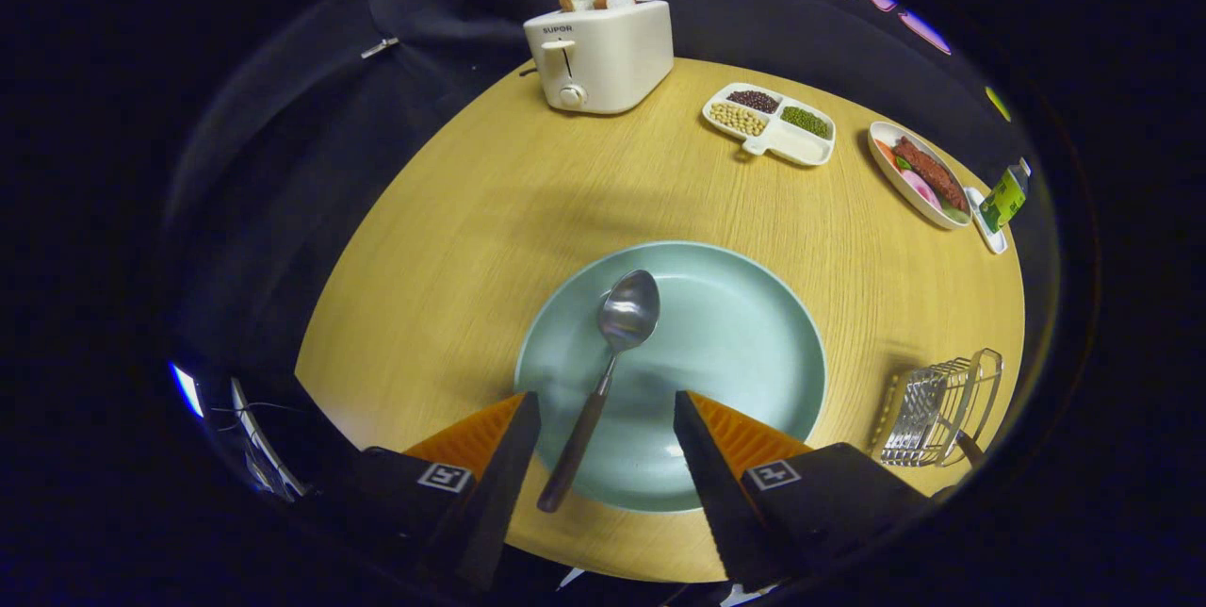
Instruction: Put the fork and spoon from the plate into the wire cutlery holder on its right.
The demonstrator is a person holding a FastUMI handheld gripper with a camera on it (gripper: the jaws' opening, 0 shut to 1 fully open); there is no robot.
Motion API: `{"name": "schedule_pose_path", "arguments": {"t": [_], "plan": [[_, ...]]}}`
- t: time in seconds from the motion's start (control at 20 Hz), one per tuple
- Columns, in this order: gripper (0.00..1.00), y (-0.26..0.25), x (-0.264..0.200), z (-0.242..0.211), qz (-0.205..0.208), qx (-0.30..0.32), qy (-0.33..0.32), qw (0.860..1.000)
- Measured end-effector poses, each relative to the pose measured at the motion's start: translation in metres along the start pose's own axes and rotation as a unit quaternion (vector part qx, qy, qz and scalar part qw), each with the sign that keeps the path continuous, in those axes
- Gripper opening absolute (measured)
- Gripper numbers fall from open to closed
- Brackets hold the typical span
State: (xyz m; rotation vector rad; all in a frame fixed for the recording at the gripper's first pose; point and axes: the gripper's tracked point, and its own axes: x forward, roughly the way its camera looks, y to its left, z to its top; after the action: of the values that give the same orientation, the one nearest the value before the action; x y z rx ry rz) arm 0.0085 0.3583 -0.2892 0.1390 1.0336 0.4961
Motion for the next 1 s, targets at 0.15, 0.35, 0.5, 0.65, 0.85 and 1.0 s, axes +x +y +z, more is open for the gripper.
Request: {"name": "schedule_pose_path", "arguments": {"t": [0.15, 0.35, 0.5, 0.65, 0.85, 1.0], "plan": [[0.73, 0.003, 0.019, -0.008, -0.004, 0.003, 0.023, 1.0], [0.62, 0.001, 0.031, -0.013, -0.009, 0.014, 0.041, 0.999], [0.16, -0.003, 0.036, -0.014, -0.007, 0.012, 0.051, 0.999], [0.1, -0.004, 0.031, -0.015, 0.008, 0.003, 0.045, 0.999], [0.1, -0.009, 0.013, -0.007, 0.017, 0.028, 0.025, 0.999], [0.1, -0.027, -0.007, 0.0, 0.014, 0.037, 0.013, 0.999]]}}
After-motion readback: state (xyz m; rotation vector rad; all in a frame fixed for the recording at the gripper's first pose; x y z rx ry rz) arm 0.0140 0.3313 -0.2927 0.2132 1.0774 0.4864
